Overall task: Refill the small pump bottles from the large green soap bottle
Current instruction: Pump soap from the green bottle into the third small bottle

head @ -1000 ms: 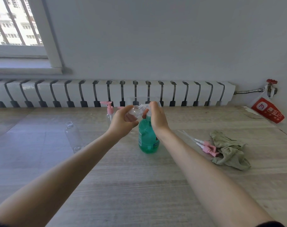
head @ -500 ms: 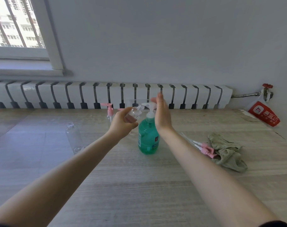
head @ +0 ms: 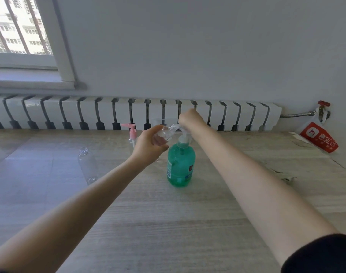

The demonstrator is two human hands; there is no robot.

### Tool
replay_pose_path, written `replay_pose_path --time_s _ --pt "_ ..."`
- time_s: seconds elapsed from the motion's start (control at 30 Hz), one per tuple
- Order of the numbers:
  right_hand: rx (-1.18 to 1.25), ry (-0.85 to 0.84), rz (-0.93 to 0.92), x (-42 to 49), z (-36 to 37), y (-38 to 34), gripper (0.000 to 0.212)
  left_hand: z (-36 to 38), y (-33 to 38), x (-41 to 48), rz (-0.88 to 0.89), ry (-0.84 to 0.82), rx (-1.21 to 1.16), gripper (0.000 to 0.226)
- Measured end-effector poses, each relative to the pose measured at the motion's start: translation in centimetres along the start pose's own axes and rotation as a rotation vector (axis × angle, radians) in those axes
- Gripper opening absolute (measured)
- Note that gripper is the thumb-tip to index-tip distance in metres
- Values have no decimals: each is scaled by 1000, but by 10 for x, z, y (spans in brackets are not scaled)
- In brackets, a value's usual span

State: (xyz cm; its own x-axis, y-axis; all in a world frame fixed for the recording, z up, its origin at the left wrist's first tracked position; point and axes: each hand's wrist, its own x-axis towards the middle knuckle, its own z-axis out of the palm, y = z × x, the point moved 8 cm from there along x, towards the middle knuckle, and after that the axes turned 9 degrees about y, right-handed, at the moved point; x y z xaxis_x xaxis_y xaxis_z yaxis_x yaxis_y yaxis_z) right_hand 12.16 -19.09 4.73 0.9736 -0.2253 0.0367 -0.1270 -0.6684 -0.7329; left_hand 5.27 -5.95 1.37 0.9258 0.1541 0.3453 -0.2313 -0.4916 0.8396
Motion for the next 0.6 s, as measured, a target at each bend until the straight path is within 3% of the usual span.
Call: replay_pose_path --time_s 0.13,0.3,0.6 --pt "-75 7 8 7 8 3 51 -3 -3 0 -1 14 27 60" --pt "-177 9 -81 13 17 5 40 0 -7 0 18 3 67 60" --pt "-145 19 33 9 20 13 42 -4 -3 -1 45 -1 111 59"
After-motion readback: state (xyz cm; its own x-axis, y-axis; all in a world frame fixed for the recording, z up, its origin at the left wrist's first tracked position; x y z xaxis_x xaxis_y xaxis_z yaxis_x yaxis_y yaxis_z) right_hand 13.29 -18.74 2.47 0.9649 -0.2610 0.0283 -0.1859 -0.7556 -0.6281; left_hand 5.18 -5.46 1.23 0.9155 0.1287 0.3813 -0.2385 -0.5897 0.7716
